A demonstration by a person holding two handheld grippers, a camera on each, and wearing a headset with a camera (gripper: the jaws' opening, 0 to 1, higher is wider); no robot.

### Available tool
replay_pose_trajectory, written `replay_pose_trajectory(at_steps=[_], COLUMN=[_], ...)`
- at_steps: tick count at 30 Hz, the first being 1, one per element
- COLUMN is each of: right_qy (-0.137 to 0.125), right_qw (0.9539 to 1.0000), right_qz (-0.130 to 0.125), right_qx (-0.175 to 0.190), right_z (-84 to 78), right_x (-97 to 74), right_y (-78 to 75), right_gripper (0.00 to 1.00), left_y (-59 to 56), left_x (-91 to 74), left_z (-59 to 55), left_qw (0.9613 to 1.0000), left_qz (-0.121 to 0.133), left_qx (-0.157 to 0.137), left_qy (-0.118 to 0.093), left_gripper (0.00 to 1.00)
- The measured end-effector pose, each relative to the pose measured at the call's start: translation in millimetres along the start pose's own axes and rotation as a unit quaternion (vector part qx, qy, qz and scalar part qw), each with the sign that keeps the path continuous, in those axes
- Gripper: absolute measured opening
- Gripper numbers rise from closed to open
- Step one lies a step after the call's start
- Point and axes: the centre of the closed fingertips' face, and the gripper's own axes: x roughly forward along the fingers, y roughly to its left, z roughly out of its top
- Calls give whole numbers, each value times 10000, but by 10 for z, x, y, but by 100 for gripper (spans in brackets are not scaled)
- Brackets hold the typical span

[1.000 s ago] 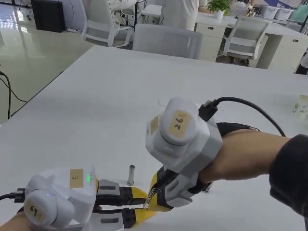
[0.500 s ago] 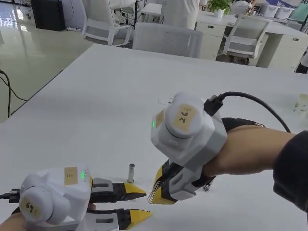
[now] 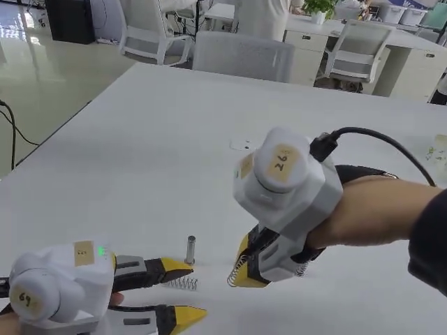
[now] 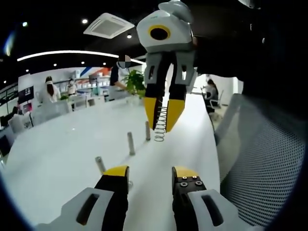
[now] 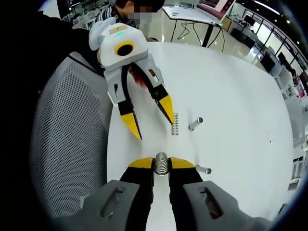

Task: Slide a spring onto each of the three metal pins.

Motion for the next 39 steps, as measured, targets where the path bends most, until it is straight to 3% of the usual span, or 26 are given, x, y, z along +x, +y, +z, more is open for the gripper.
replay_pose_trajectory(at_steps=[10,13,25,39], right_qy=[46,51,183,417], right_qw=[9999,9998,9985,9967], right_qz=[-112,-147,-441,-632], right_qx=[119,149,282,296], right_z=[-91,-108,-244,-342], right_x=[-64,-93,-225,-92], right_y=[-100,-137,-431,-771], right_gripper=[9,9,9,9], left_y=[153,195,261,278], left_x=[-94,-111,-137,-150], left_z=[-56,-86,-155,-164], left_qw=[9995,9991,9985,9983], left_qz=[316,408,524,571], left_qx=[-70,52,-33,-53], left_qy=[24,72,133,143], left_gripper=[39,42,50,53])
